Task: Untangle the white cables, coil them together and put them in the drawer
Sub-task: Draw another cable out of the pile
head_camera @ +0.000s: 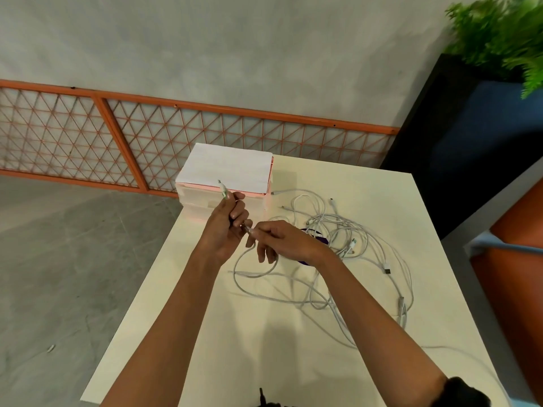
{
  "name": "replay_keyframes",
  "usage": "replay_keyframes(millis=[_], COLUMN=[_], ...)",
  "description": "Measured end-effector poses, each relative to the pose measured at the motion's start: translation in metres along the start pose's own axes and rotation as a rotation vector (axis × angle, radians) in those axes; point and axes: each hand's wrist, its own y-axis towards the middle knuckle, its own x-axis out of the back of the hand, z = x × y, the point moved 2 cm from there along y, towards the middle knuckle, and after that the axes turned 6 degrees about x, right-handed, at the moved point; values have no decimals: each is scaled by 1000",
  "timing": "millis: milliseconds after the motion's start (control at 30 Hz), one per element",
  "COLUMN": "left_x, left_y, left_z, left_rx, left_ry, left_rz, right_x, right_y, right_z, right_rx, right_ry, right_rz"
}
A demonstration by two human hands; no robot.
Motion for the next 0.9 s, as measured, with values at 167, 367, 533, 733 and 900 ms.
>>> replay_keyframes(millis=[167,367,533,733,900], left_x=[0,11,26,42,38], left_y=[0,6,7,6,4], left_z=[-7,-26,-37,-50,-50], left_rx=[-48,-153,-187,-211,-179], left_ry=[33,-35,-123,-212,-219], left_rz=[13,-51,-113,-197,-191], right_x=[-8,-8,-1,10,16], right_y=[3,-1,-6,-18,-23], right_z=[7,3,2,2,-1], right_rx=[44,-16,-97,-177,-278], right_ry=[90,247,257,236,181], right_rz=[-100,71,172,307,364])
